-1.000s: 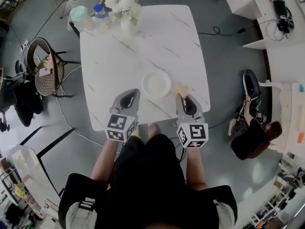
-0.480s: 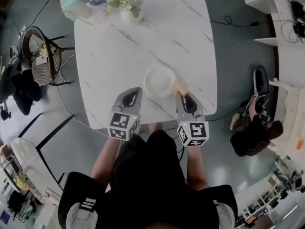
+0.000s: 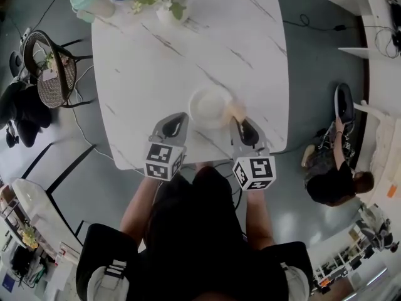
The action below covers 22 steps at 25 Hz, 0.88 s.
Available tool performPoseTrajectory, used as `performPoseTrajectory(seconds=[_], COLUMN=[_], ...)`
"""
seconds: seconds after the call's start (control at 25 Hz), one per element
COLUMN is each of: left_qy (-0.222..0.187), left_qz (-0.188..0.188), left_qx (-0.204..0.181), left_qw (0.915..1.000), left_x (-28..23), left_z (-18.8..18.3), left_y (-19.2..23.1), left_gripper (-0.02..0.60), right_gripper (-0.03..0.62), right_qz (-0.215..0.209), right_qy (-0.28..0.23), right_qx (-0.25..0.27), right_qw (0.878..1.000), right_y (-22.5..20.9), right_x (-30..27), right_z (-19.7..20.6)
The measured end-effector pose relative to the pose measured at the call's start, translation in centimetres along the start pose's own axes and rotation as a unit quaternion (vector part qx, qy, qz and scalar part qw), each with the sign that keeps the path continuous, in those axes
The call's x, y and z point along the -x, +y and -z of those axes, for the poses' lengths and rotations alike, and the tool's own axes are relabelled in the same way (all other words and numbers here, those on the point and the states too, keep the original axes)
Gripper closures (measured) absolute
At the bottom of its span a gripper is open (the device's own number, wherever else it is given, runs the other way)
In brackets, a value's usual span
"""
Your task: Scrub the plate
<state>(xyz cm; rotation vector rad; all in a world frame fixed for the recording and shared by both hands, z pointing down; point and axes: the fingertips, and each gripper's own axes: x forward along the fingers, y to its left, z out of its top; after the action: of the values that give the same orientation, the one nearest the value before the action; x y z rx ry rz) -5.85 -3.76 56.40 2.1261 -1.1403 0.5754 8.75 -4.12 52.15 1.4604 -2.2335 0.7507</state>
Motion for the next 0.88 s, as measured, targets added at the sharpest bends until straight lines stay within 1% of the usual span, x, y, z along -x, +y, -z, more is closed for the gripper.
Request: performPoseTrajectory(seconds=[0.08,0.12,0.16,0.2,0.28,0.32,0.44,0.76,0.88], left_qy=[0.011,0.017,0.023,0.028,0.039,0.043,0.057,0.091,0.099], left_qz=[-0.008,-0.007,-0.003,0.002,0.011,0.015,0.023,0.022,0.018], left_qx=[0.018,0.026,0.032,0.038,0.044,0.047,0.057,0.094,0.096], left_qw=[0.9998,0.9995,0.9992,0.9989,0.9982,0.9978,0.9964,0.9911,0.9903], left_x=[-0.3,-0.5,-0.7,-0.9,-1.3,-1.6,-2.1,-3.5,-3.9], left_z=[0.5,0.7,0.9,1.2,1.6,1.7,2.2,4.1,4.5], left_y=[0.3,0.3,0.2,0.1,-0.3,-0.4,-0.9,-0.6,-0.6], left_gripper=[0.568,0.513,0.483,0.472,0.420,0.412,0.407,0.408,0.420], right_gripper=[0.525,0.525,0.525,0.525,0.525,0.525,0.525,0.525,0.525], right_qz=[-0.004,-0.006,-0.009,-0.012,-0.020,-0.024,-0.036,-0.058,-0.062], right_qy=[0.001,0.001,0.001,0.001,0.001,0.000,0.000,0.003,0.003], right_qx=[0.001,0.001,0.001,0.001,0.005,0.007,0.011,0.014,0.014], right_qw=[1.000,1.000,1.000,1.000,1.000,1.000,0.999,0.998,0.998], right_y=[0.1,0.2,0.3,0.4,0.8,1.0,1.5,2.1,2.0], right_x=[-0.1,-0.1,-0.2,-0.4,-0.7,-0.9,-1.5,-2.8,-3.1], right_z=[-0.1,-0.2,-0.3,-0.4,-0.6,-0.8,-1.1,-1.0,-1.0])
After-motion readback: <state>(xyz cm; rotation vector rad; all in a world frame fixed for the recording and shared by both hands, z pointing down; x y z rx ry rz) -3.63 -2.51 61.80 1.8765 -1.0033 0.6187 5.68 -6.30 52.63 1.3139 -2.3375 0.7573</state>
